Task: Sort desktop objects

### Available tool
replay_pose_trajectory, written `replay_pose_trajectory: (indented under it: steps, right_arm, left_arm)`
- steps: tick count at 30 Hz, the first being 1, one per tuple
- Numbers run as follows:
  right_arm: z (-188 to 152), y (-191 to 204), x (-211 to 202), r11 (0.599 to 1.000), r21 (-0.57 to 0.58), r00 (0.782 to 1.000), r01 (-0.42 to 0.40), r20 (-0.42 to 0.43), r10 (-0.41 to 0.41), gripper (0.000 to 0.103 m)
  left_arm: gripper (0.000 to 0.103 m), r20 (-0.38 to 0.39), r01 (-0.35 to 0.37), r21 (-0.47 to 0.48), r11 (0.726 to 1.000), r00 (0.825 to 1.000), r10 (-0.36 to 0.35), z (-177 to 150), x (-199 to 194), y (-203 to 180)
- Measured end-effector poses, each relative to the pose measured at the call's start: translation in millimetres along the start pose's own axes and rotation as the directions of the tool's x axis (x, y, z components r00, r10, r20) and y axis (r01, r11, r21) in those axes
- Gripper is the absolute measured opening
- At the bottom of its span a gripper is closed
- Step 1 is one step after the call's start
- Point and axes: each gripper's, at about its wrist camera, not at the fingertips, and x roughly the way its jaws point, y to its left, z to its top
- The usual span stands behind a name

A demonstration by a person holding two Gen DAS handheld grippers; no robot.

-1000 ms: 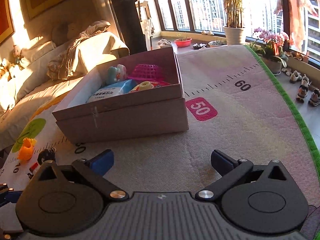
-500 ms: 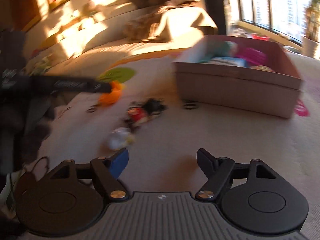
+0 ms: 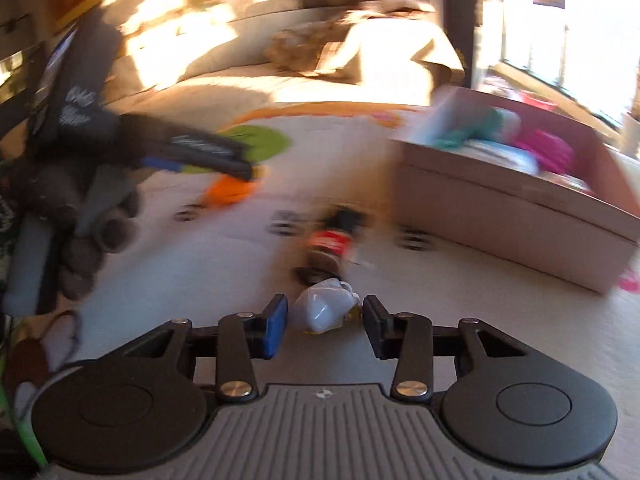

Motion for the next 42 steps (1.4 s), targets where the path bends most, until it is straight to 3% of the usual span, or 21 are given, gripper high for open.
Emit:
replay_pose_trajectory:
  steps: [5, 9, 14, 23, 28, 32, 34, 39, 42]
  right_arm:
    - [-11.0, -61.0, -21.2, 0.975, 0.152, 0.985, 0.165, 0.031, -0.171, 0.041]
    - [-18.2, -91.1, -26.5, 0.94, 0.233, 0.965, 0.248, 0.026, -0.261, 0.042]
    - [-22.7, -97.6, -26.7, 0.927, 0.273, 0.959, 0.257, 0.048, -0.28, 0.06]
    - [-22.9, -104.5, -27.8, 0.926, 0.29, 0.962, 0.242, 0.055, -0.268, 0.076]
    - [-22.1, -105.1, -27.6, 0.922, 0.299, 0.961, 0.246, 0.052, -0.273, 0.083]
    - [-21.1, -103.4, -26.3, 0.92, 0.295, 0.958, 0.258, 0.045, -0.283, 0.087]
    - [-21.4, -103.7, -26.7, 0.918, 0.298, 0.957, 0.26, 0.045, -0.286, 0.09]
    - [-21.5, -105.5, -26.7, 0.919, 0.307, 0.96, 0.249, 0.044, -0.275, 0.094]
    - [-21.8, -103.4, -27.1, 0.924, 0.294, 0.962, 0.243, 0.051, -0.269, 0.094]
  left_arm:
    - [0.099, -0.046, -0.031, -0.109, 0.994, 0.999, 0.027, 11.0, 27.8, 10.4]
    - [0.099, -0.025, -0.052, -0.078, 0.996, 0.998, 0.05, 13.1, 33.5, 1.9]
    - [0.099, 0.006, -0.008, 0.052, 0.999, 1.0, 0.008, 4.7, 33.5, -18.1]
    - [0.099, -0.016, 0.158, 0.179, 0.971, 0.987, -0.158, -25.7, 6.3, -48.5]
    - [0.099, -0.047, 0.306, 0.181, 0.935, 0.952, -0.303, -45.8, -17.4, -57.6]
    - [0.099, -0.065, 0.443, 0.139, 0.886, 0.896, -0.439, -60.7, -38.1, -51.9]
    - [0.099, -0.062, 0.467, 0.138, 0.874, 0.884, -0.463, -67.0, -47.1, -49.8]
    - [0.099, -0.052, 0.458, 0.165, 0.873, 0.888, -0.457, -72.7, -61.4, -50.8]
    - [0.099, -0.022, 0.397, 0.171, 0.902, 0.917, -0.399, -68.8, -59.0, -53.7]
